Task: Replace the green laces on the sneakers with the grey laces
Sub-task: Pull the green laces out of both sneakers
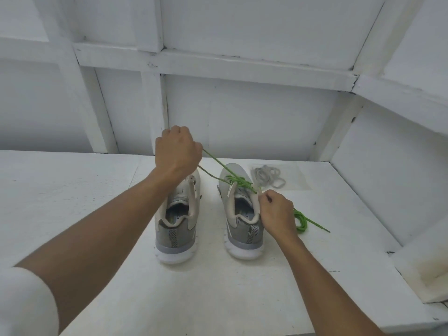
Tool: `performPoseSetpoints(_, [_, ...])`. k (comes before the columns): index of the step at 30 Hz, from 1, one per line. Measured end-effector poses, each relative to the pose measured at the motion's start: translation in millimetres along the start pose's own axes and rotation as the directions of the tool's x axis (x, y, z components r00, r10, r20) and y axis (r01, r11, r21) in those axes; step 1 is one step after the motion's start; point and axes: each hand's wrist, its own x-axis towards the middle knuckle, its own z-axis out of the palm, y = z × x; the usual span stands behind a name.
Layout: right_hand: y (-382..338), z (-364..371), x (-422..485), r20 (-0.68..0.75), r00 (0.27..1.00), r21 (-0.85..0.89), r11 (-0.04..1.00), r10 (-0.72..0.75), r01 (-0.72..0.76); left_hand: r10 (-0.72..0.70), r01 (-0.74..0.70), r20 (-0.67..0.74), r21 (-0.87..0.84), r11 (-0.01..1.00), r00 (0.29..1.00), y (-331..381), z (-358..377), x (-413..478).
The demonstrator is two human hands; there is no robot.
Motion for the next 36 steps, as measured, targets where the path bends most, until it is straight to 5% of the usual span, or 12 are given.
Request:
performPoseSetpoints(3, [0,0,-1,0.004,1.0,0.014,1.0,-0.002,0.002,0.03,-0.028,0.102,-0.014,0.999,0.994,8,3,-9])
performPoseSetpoints(5, [1,0,-2,0.001,1.0,0.025,1.0,0.001,-0.001,0.188,-0.181,0.158,-0.058,0.982,0.969,23,8,-20])
performPoseSetpoints(8, [1,1,-3,-0.014,1.0,0.033,0.999,0.0,0.001,0.437,-0.422,0.271,-0.116,0.899,0.857,52,24,-42])
performPoseSetpoints(11, [0,1,-4,-0.023,1.0,0.024,1.0,-0.018,0.019,0.493,-0.499,0.351,-0.08,0.863,0.796,72,43,-59])
performPoseSetpoints(17, [0,2,-5,-0.027,1.0,0.047,0.999,-0.007,0.009,0.45,-0.442,0.207,-0.086,0.893,0.869,62,38,-42])
performPoseSetpoints(22, [0,2,-6,-0.019,1.0,0.062,0.998,-0.002,0.003,0.283,-0.272,0.058,-0.146,0.951,0.957,32,12,-14])
performPoseSetpoints(29, [-2,-1,-5,0.016,1.0,0.05,0.999,-0.006,0.005,0.298,-0.345,0.339,0.086,0.935,0.892,28,29,-42])
performPoseSetpoints(36, [-11,-19,6,0.18,0.984,-0.053,0.999,-0.004,0.014,0.15,-0.085,0.189,-0.315,0.945,0.971,42,35,-68])
